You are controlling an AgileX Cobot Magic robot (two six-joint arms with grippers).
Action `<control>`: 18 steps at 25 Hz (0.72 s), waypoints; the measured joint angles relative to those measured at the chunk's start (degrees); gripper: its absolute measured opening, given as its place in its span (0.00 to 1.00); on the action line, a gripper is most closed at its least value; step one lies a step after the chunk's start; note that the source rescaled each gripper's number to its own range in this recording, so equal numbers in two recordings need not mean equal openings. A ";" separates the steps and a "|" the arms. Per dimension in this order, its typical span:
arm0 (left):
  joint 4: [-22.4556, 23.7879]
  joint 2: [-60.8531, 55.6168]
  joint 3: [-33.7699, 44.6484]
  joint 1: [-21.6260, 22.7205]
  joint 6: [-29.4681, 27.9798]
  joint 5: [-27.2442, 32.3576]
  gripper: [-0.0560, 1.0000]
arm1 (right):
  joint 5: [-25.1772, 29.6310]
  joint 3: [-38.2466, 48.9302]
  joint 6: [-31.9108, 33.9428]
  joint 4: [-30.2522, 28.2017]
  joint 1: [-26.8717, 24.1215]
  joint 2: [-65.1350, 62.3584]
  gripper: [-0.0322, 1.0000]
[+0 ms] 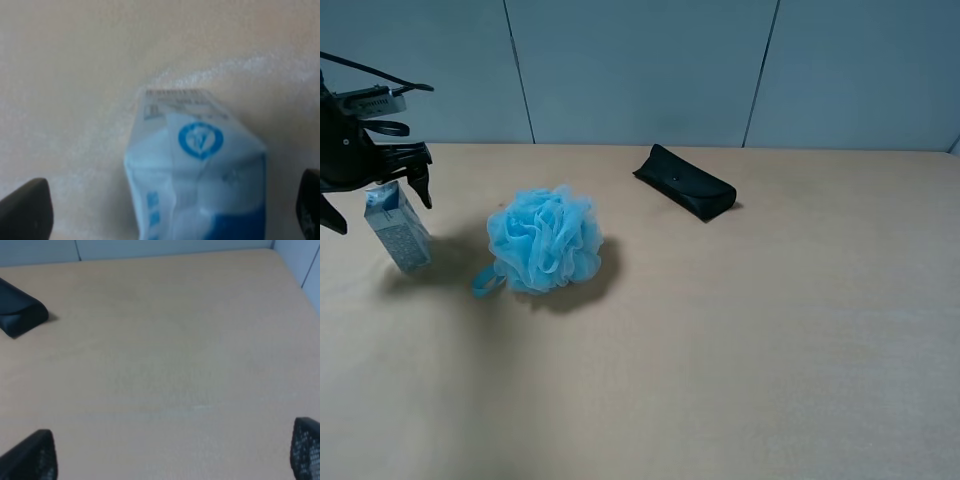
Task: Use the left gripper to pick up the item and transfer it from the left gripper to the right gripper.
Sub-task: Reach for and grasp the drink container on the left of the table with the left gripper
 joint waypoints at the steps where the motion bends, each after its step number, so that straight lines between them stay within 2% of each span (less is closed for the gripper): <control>1: 0.00 0.36 -0.24 0.00 -0.26 -0.02 0.95 | 0.00 0.00 0.00 0.00 0.00 0.00 1.00; 5: -0.23 1.14 -0.69 -0.11 -1.06 -0.23 0.88 | 0.00 0.00 0.00 0.00 0.00 0.00 1.00; 8: -0.36 1.25 -0.69 -0.11 -2.28 0.02 0.73 | 0.00 0.00 0.00 0.00 0.00 0.00 1.00; 10: -0.41 1.25 -0.74 -0.11 -2.51 0.44 0.58 | 0.00 0.00 0.00 0.00 0.00 0.00 1.00; 12: -0.53 1.25 -0.80 -0.11 -2.64 1.03 0.36 | 0.00 0.00 0.00 0.00 0.00 0.00 1.00; 14: -1.53 1.25 -0.87 -0.11 -3.55 1.18 0.09 | 0.00 0.00 0.00 0.00 0.00 0.00 1.00; 15: -1.79 1.25 -0.87 -0.11 -3.89 1.25 0.05 | 0.00 0.00 0.00 0.00 0.00 0.00 1.00; 18: -2.73 1.25 -0.87 -0.11 -4.50 1.26 0.05 | 0.00 0.00 0.00 0.00 0.00 0.00 1.00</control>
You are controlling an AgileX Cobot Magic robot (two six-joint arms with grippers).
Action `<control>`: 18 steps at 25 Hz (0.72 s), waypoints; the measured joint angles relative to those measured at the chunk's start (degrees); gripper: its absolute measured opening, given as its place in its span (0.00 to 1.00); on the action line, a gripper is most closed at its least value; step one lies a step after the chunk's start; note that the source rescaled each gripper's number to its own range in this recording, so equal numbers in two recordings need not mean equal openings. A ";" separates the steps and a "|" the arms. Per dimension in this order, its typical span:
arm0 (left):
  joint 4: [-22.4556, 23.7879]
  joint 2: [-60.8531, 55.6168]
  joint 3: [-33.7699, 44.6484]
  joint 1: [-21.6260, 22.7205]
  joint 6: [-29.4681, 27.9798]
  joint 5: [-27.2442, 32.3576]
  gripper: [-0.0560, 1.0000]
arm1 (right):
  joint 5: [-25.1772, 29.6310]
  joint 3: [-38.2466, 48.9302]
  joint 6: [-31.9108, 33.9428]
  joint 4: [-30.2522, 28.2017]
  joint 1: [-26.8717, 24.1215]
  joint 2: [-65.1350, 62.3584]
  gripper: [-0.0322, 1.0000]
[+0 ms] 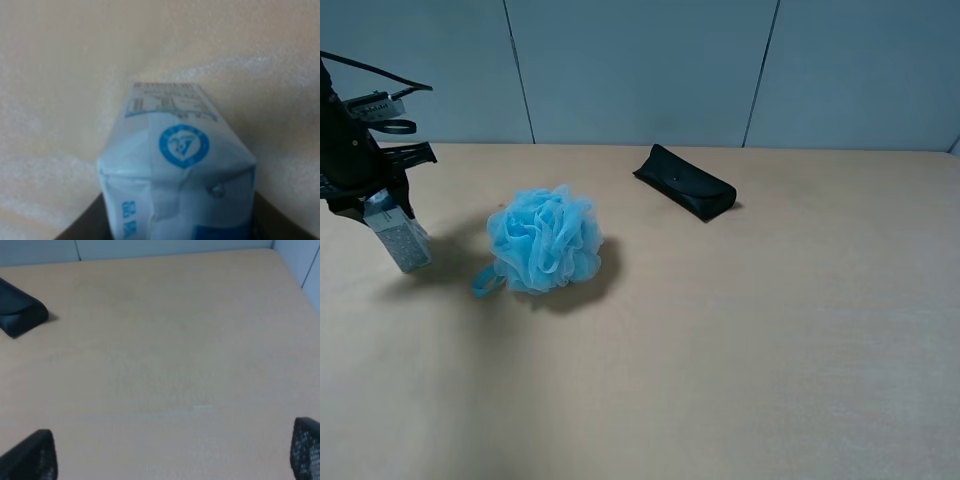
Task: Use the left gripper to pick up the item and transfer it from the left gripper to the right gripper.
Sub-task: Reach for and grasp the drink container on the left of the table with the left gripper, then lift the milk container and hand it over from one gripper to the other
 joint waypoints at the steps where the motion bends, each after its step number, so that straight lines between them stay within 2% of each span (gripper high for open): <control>1: -0.18 0.00 -0.04 0.00 -0.05 -0.05 0.05 | 0.00 0.00 0.00 0.00 0.00 0.00 1.00; 5: -1.39 0.00 -2.22 0.00 -0.19 0.93 0.05 | 0.00 0.00 0.00 0.00 0.00 0.00 1.00; 10: -1.56 -1.00 -9.60 0.00 1.26 5.91 0.05 | 0.00 0.00 0.00 0.00 0.00 0.00 1.00; 15: -1.56 -2.93 -16.84 0.00 5.40 13.64 0.05 | 0.00 0.00 0.00 0.00 0.00 0.00 1.00; 18: -2.52 -3.42 -19.61 0.00 9.97 18.29 0.05 | 0.00 0.00 0.00 0.00 0.00 0.00 1.00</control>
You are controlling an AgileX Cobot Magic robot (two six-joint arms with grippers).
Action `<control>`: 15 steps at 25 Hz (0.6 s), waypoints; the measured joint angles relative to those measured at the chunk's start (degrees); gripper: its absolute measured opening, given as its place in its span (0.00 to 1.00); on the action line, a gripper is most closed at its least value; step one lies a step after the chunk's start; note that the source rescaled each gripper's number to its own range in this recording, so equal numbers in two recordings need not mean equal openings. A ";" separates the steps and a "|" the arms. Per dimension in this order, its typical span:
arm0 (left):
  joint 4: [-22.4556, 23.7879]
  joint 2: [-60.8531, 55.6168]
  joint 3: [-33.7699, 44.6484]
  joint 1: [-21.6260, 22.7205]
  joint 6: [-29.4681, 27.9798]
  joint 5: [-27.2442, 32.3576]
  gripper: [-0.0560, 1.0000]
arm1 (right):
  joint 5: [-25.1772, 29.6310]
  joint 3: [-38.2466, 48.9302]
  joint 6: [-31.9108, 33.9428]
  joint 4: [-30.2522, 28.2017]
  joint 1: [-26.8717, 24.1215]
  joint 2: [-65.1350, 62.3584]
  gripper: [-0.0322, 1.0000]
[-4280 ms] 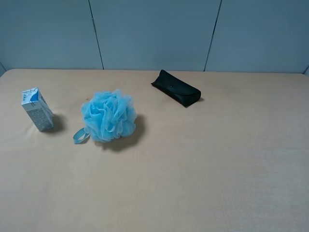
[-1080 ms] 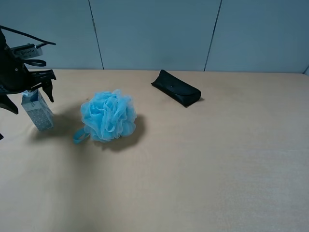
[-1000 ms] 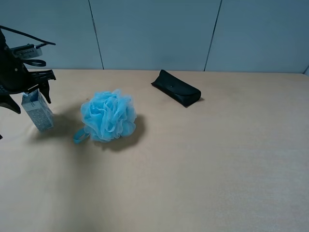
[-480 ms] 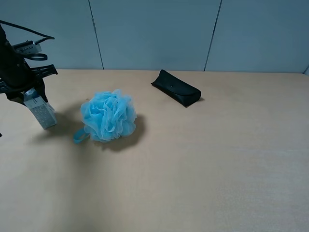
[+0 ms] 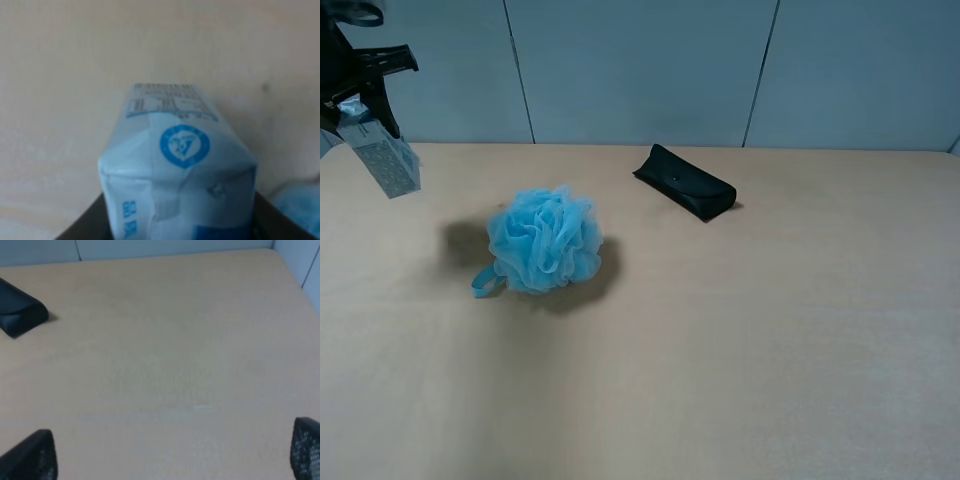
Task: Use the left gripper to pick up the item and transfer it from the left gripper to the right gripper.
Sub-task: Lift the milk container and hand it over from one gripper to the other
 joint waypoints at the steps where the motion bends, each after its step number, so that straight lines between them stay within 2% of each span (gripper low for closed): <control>1: -0.47 -0.28 -0.28 0.00 1.45 0.86 0.05 | 0.00 0.00 0.00 0.00 0.00 0.00 1.00; 6: -5.42 -2.62 -0.45 0.00 8.95 3.99 0.05 | 0.00 0.00 0.00 0.00 0.00 0.00 1.00; 11: -8.46 -4.59 -0.45 -0.06 13.41 5.82 0.05 | 0.00 0.00 0.00 0.00 0.00 0.00 1.00; 15: -12.96 -4.70 -0.45 -0.71 17.77 5.98 0.05 | 0.00 0.00 0.00 0.00 0.00 0.00 1.00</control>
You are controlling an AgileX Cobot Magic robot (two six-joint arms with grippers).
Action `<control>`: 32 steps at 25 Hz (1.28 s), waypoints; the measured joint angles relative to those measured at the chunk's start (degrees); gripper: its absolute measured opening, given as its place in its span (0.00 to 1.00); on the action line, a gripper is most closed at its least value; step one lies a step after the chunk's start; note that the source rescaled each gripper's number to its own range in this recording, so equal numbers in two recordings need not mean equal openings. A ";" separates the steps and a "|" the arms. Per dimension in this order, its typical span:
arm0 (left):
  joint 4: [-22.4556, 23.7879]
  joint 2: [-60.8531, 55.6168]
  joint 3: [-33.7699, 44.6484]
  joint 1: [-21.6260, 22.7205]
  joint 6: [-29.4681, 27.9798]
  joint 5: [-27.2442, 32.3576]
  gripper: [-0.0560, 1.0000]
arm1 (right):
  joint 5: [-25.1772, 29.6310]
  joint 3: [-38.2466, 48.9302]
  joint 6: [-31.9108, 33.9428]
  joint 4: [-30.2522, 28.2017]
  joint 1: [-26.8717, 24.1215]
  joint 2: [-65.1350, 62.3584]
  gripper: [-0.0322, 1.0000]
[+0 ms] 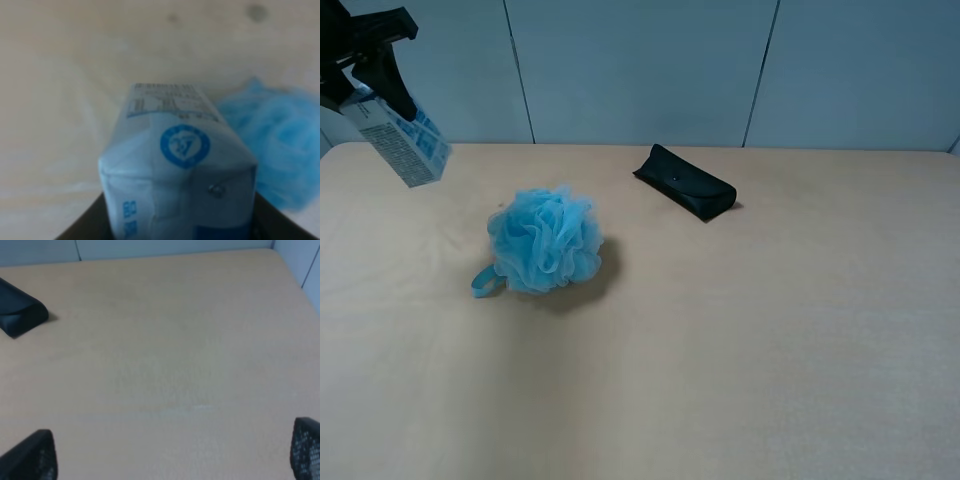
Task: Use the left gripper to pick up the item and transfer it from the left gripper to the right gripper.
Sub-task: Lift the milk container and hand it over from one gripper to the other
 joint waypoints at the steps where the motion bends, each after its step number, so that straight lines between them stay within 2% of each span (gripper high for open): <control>1: -0.77 0.00 0.00 -0.81 1.10 0.00 0.05 | 0.00 0.00 0.00 0.00 0.00 0.00 1.00; 12: -2.26 0.00 0.00 -17.07 9.63 -3.18 0.05 | 0.00 0.00 0.00 0.00 0.00 0.00 1.00; 19: -2.45 0.00 0.00 -24.09 16.32 -3.47 0.05 | 0.00 0.00 0.00 0.00 0.00 0.00 1.00; 25: -2.45 0.00 0.00 -28.01 26.24 -6.46 0.05 | 0.00 0.00 0.00 0.00 0.00 0.00 1.00; 32: -2.50 0.00 0.00 -31.89 43.49 -11.59 0.05 | 0.00 0.00 0.00 0.00 0.00 0.00 1.00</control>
